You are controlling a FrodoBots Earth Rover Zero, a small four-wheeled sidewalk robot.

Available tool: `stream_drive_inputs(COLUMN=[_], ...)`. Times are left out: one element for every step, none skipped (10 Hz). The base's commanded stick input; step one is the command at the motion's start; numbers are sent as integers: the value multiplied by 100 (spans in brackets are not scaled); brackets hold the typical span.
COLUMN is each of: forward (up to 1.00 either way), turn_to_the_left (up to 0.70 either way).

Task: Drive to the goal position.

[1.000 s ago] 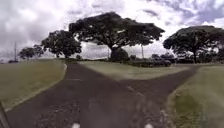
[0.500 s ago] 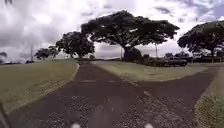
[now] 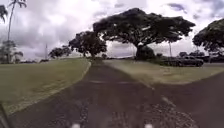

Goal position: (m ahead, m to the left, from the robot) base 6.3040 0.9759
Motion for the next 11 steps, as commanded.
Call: stream_drive_inputs(forward=[70,70,70,70,70,70,70,70,70,70,70], turn_to_the_left=[0,0,0,0,0,0,0,0,0,0,0])
